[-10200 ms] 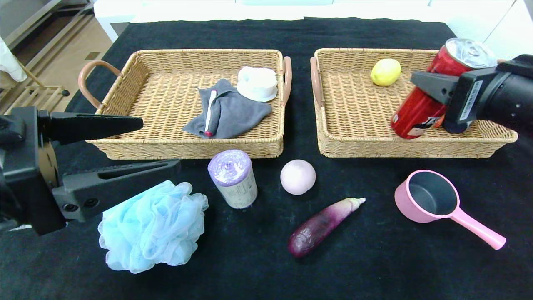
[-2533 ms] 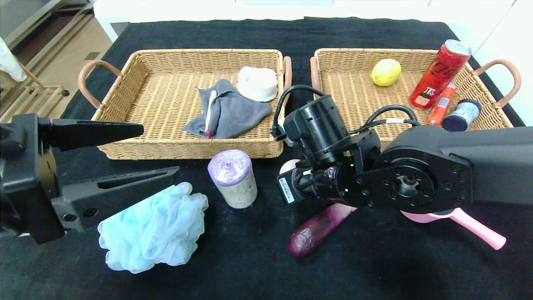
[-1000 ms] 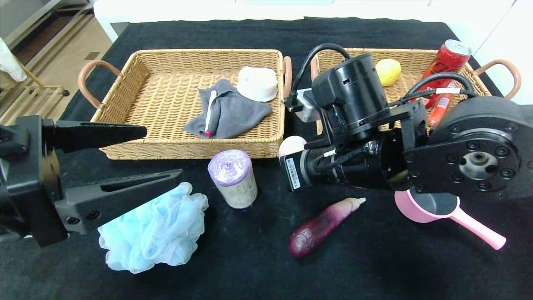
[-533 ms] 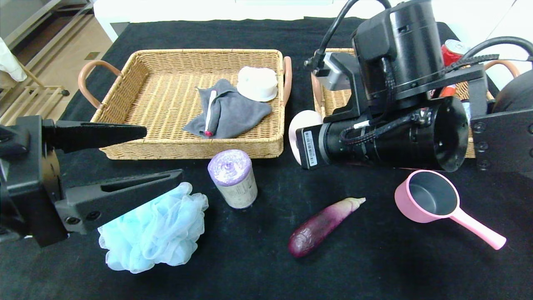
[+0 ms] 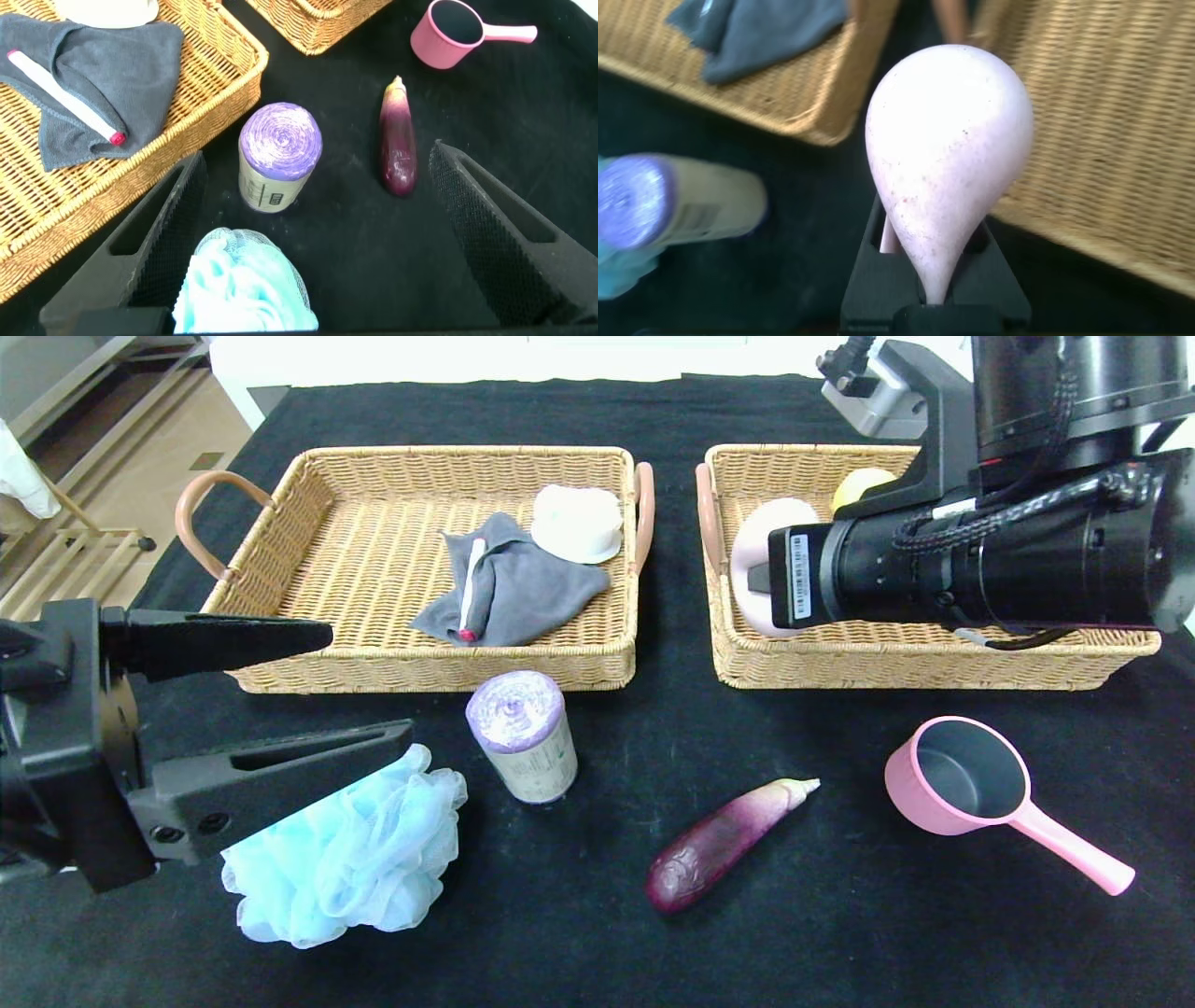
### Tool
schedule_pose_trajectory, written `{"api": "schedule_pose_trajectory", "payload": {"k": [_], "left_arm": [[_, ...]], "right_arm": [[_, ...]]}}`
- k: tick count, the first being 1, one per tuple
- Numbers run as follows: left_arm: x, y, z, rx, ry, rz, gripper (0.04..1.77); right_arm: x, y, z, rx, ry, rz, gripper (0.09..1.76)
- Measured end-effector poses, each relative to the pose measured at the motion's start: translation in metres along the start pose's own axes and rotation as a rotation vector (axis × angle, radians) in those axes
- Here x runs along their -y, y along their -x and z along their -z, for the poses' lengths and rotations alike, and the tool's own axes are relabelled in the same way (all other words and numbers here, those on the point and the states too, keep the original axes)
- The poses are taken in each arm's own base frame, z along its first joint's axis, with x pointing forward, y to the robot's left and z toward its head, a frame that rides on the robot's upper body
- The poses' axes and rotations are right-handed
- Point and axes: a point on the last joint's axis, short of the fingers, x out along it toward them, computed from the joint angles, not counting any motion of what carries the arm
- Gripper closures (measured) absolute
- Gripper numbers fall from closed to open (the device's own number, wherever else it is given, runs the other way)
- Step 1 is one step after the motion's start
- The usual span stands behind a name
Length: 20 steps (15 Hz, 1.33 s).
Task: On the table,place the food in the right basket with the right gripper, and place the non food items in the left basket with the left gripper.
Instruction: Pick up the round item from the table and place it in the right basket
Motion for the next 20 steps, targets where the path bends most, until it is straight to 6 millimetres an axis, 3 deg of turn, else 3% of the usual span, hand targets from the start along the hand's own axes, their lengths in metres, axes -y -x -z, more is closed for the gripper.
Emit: {"api": "schedule_pose_trajectory", "payload": {"k": [12,20], "left_arm": [[0.003,-0.002,0.001,0.000,-0.010,0.017,0.09],[0.003,-0.001,0.001,0.001,-0.011,0.017,0.09]], "right_arm": [[0.103,-0.005,-0.013,0.031,-0.071,0.259,1.68],[0.127,-0.018,-0.008,0.007,-0.075,0.326,1.68]]}}
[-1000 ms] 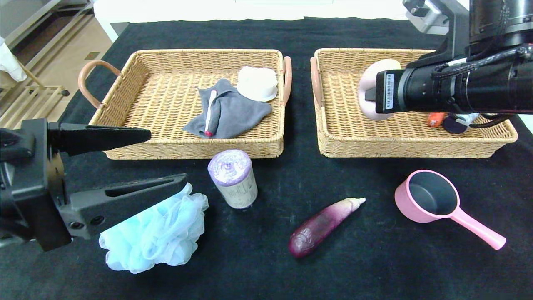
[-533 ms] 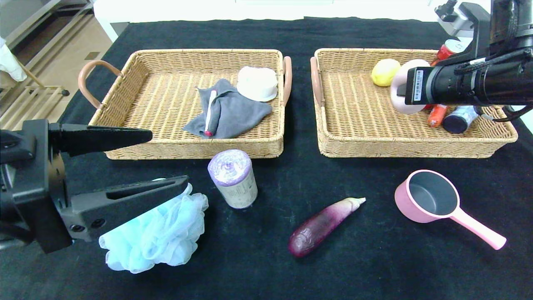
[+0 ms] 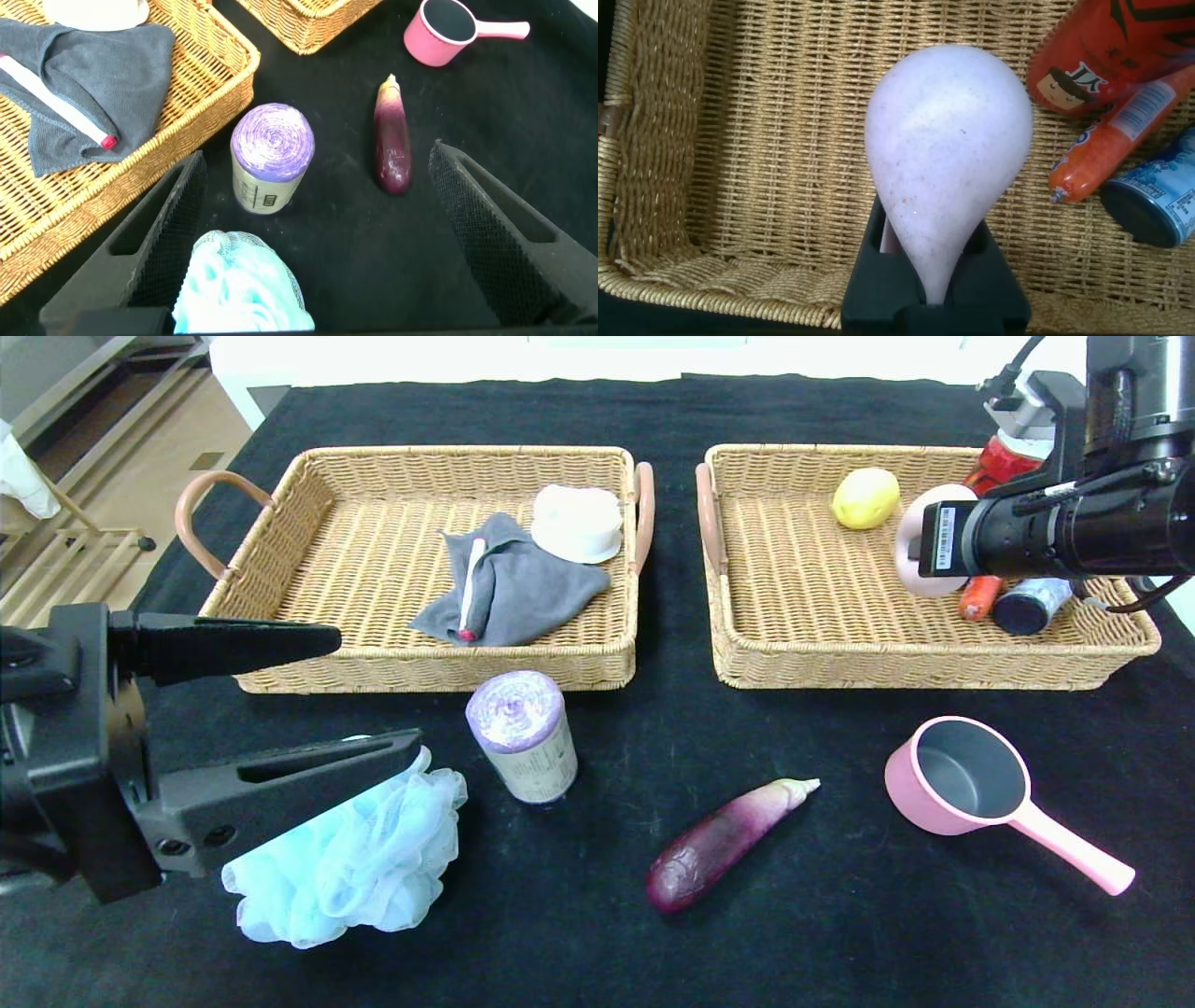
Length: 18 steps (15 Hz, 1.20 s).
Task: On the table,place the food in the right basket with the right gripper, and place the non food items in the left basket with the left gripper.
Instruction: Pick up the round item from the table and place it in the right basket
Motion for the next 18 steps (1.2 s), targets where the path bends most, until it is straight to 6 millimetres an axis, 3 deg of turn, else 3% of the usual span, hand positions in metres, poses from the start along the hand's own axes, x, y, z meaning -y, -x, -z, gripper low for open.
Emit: {"api": "schedule_pose_trajectory", "payload": {"k": [4,8,10,14,18], "left_arm": [[0.0002,0.0008,-0.0003,0.002,-0.001,0.000,0.09],[0.0003,0.0011,-0.0008,0.004,-0.002,-0.001,0.09],[0.0003,0.0011,-0.0008,0.004,-0.002,-0.001,0.09],[0.0004,0.0012,-0.0005,0.004,-0.001,-0.001,0.09],[0.0004,0.0012,-0.0005,0.004,-0.002,0.000,0.09]], "right_arm": [[0.0009,-0.0023,0.0009,-0.004,0.001,0.005,1.68],[0.0007,-0.0018,-0.0006,0.001,-0.002,0.004,1.08],[0.0007,-0.0017,-0.0008,0.002,-0.002,0.004,0.87],[0.0003,-0.0008,-0.0014,0.005,-0.001,0.001,0.58],[-0.0010,0.0010,-0.0021,0.008,-0.001,-0.004,0.40]]}}
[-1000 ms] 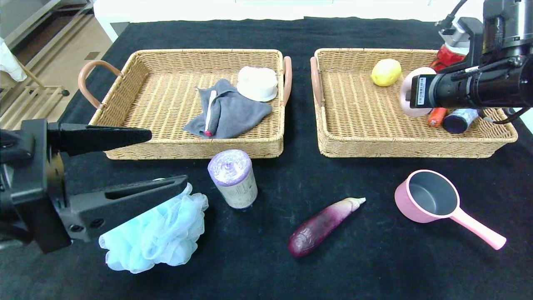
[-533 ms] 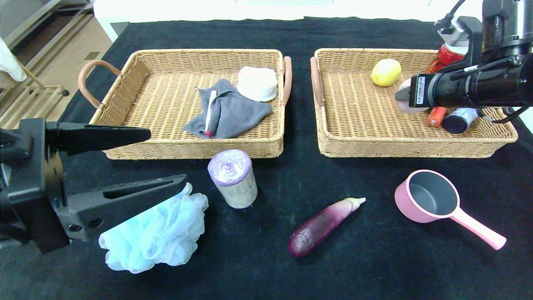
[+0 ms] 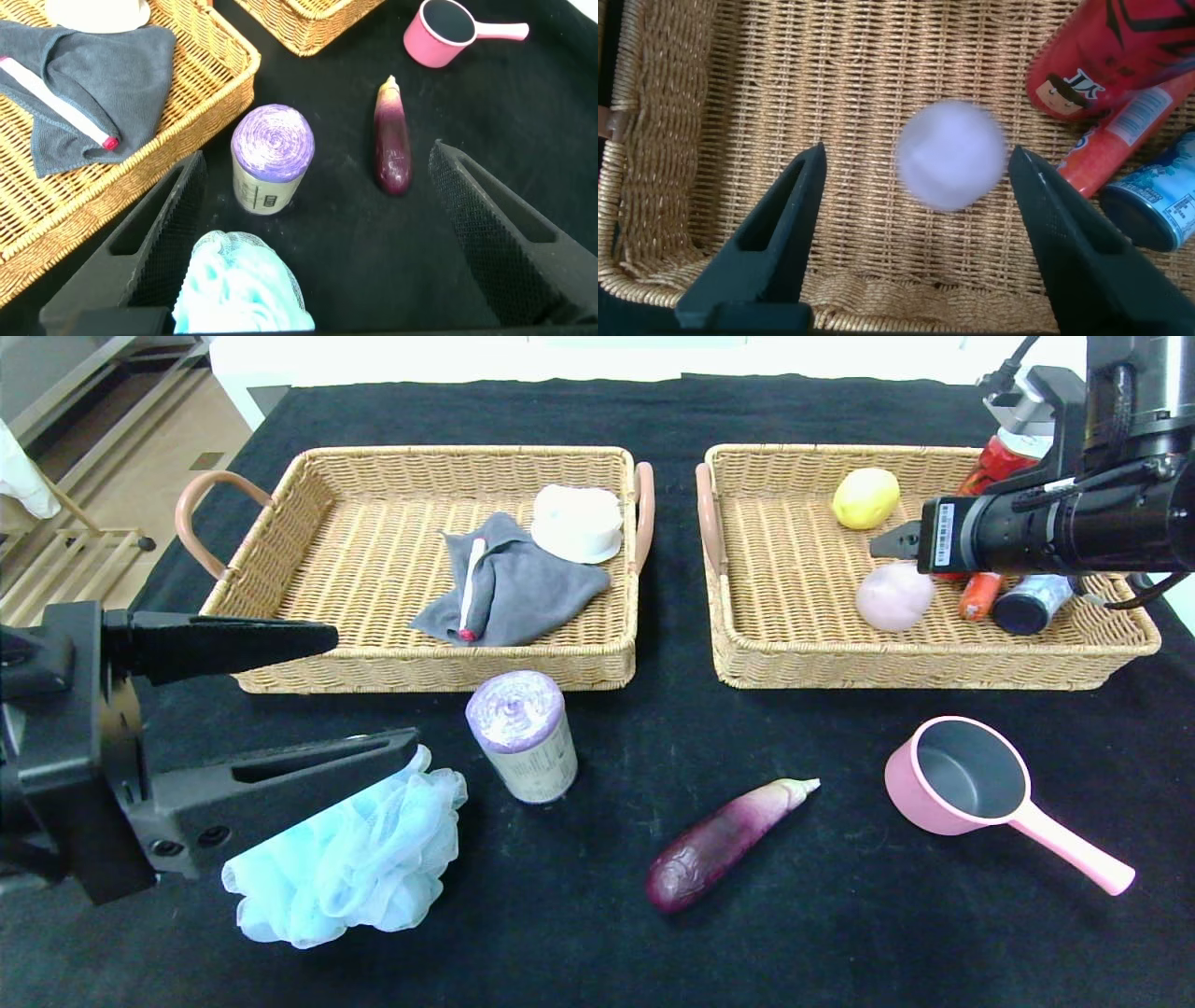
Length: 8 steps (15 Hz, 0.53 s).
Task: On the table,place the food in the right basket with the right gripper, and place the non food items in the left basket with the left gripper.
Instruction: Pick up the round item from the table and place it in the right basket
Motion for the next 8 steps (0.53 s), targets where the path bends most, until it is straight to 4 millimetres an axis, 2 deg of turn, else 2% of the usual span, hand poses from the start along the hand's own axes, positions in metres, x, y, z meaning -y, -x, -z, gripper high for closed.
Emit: {"api": "schedule_pose_trajectory", "payload": {"k": [4,8], "left_arm": [[0.000,0.000,0.000,-0.002,0.001,0.000,0.09],[0.000,0.000,0.000,-0.002,0.001,0.000,0.09]], "right_arm": [[-0.001,0.001,0.000,-0.003,0.020,-0.005,0.30],[-0.002,0.012,-0.002,0.000,0.066,-0.080,0.24]]}}
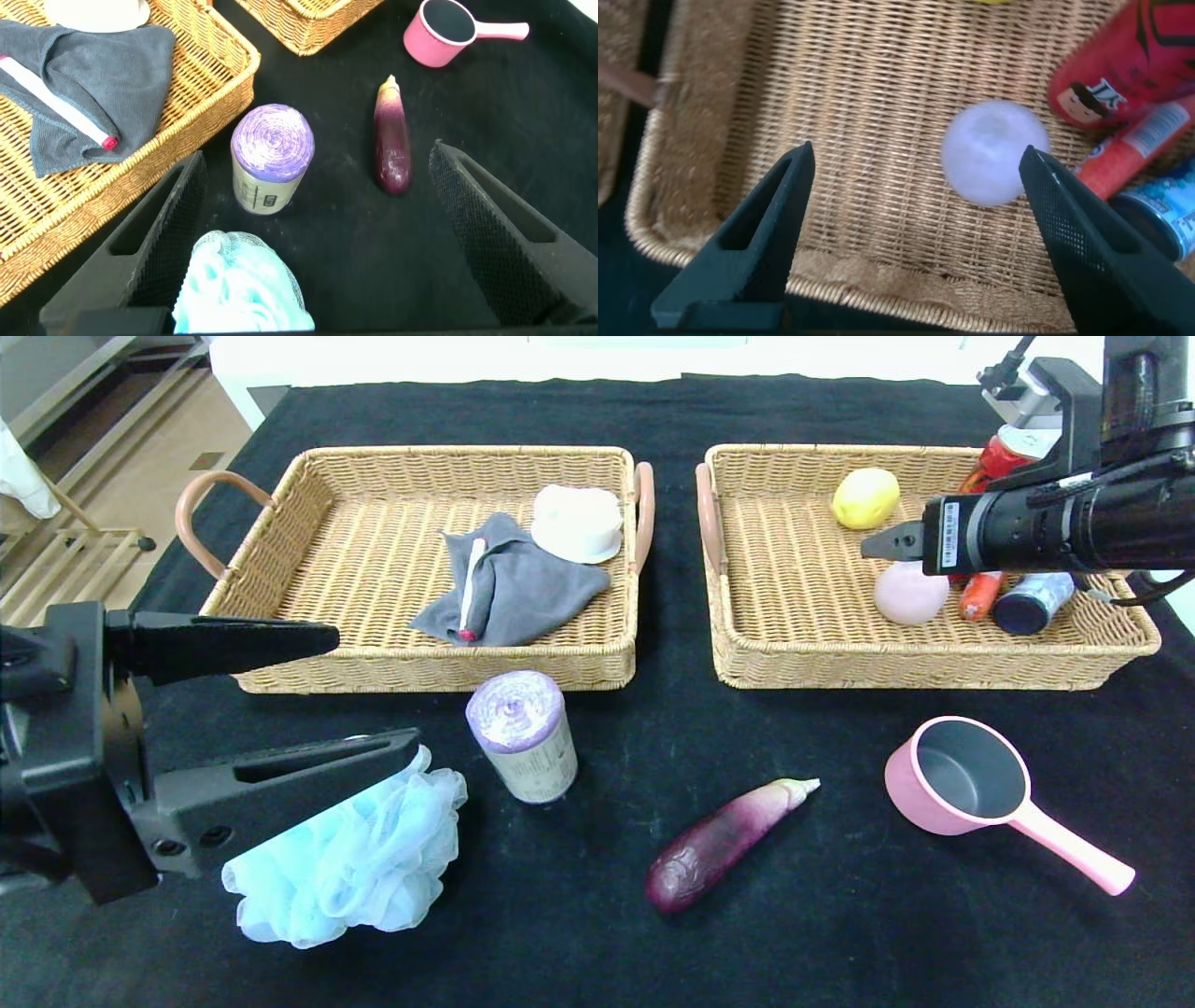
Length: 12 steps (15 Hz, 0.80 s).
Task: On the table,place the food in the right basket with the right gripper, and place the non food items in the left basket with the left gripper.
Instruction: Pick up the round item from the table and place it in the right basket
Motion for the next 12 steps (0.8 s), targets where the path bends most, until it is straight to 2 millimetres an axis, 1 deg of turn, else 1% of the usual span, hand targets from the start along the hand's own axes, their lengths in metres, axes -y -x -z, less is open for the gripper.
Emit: {"api": "schedule_pose_trajectory", "payload": {"k": [5,9,12], "left_arm": [[0.000,0.001,0.000,0.003,-0.001,-0.001,0.09],[0.001,0.002,-0.001,0.005,-0.002,-0.001,0.09],[0.001,0.002,-0.001,0.007,-0.003,-0.001,0.09]], "right_arm": [[-0.001,0.019,0.001,0.012,0.133,-0.167,0.19],[-0.003,0.024,0.009,0.012,0.335,-0.243,0.17],[-0.009,0.027,0.013,0.013,0.380,-0.288,0.16]]}}
